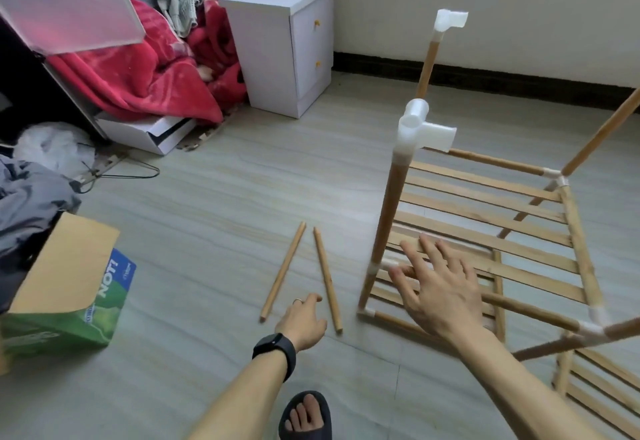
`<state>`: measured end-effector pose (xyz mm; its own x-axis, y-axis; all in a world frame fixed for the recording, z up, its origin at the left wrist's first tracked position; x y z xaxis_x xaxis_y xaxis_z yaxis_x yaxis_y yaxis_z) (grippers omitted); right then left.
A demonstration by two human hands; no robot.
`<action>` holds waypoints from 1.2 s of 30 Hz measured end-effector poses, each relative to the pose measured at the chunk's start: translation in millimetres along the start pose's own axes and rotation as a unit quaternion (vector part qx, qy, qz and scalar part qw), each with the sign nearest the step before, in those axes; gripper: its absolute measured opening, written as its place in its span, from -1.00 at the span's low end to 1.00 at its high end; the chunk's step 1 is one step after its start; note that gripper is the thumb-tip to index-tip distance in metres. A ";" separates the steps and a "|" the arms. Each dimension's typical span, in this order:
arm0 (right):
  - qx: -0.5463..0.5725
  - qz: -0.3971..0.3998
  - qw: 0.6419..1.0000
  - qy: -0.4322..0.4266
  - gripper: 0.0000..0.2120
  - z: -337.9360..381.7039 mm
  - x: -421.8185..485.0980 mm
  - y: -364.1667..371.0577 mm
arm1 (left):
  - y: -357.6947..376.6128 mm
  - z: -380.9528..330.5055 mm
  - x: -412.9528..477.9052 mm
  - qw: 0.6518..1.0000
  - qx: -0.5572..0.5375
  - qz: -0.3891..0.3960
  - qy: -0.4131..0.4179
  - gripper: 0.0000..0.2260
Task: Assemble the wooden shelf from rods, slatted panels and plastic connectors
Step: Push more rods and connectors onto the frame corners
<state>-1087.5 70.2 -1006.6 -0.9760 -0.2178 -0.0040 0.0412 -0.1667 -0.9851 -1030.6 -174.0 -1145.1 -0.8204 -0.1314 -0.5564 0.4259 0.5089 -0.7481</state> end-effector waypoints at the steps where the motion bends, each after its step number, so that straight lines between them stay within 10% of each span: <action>1: -0.004 -0.005 1.000 0.000 -0.22 0.8 3.1 1.4 | 8.2 -2.5 5.6 1.000 0.002 0.013 -0.001 -0.52; 16: -0.030 -0.080 0.996 -0.025 -0.35 -3.0 13.3 16.6 | 73.7 -15.7 67.1 0.992 0.122 0.027 -0.029 -0.72; 20: -0.039 -0.031 0.999 -0.021 -0.33 -3.1 12.4 8.0 | 57.5 -4.5 54.2 0.987 -0.095 0.051 -0.116 -0.55; 26: -0.021 0.080 0.996 -0.012 -0.32 0.2 9.4 -3.4 | -25.0 -26.5 17.2 0.888 -0.445 0.060 -0.104 -0.92; 36: -0.057 0.204 0.976 -0.052 -0.35 11.0 -2.9 -33.0 | -206.4 -95.3 -97.8 0.865 -0.472 -0.137 0.107 -0.79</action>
<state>-1083.7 65.8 -972.3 -0.8561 -0.3406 -0.3888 0.3925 0.0611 -0.9177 -1074.6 -185.1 -901.8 -0.9358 -0.2476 -0.2509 -0.2130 0.9643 -0.1574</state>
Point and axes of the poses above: each hand's wrist, its own x-axis towards the middle knuckle, its own y-axis out of the palm, z = x × y, the point moved 4 cm from there along x, towards the middle knuckle, and after that the axes turned 3 degrees about x, right-handed, at the moved point
